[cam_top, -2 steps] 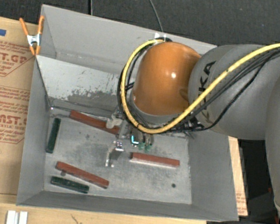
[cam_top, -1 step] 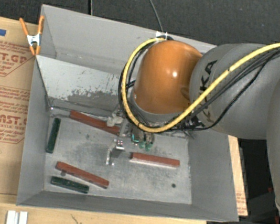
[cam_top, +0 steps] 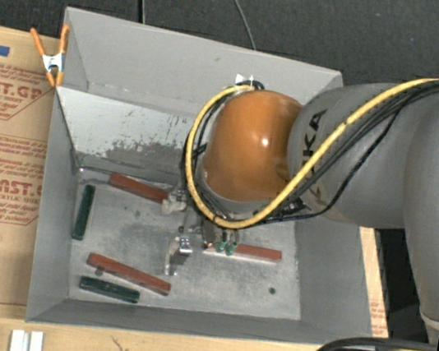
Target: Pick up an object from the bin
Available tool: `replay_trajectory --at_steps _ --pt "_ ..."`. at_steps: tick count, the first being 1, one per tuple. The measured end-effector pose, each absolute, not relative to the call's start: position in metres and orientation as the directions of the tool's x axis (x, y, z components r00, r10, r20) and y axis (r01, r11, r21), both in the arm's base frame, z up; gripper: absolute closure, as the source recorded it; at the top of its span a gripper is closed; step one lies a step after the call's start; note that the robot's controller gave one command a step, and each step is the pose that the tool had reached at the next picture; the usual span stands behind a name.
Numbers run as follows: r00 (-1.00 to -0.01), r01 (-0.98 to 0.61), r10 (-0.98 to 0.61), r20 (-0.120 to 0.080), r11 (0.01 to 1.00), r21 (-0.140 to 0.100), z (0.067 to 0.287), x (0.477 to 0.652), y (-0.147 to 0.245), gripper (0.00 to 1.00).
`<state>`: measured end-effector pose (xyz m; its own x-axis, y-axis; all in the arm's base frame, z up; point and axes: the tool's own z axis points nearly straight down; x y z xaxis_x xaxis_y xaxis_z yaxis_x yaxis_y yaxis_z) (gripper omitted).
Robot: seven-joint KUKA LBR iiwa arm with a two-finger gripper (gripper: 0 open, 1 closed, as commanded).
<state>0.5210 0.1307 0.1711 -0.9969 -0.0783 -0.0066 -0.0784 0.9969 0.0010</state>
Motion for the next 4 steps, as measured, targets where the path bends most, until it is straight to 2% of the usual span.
replay_trajectory --at_steps 1,2,3,4 --pt "-0.982 -0.189 -0.189 -0.004 0.982 0.000 0.107 0.489 0.143 0.00" --pt "-0.979 -0.202 -0.202 0.000 0.979 0.002 0.089 0.482 0.145 0.00" --pt "-0.969 -0.245 -0.245 0.003 0.969 0.000 0.126 0.491 0.134 0.00" --pt "-0.993 -0.120 -0.120 -0.003 0.993 0.001 0.076 0.486 0.146 1.00"
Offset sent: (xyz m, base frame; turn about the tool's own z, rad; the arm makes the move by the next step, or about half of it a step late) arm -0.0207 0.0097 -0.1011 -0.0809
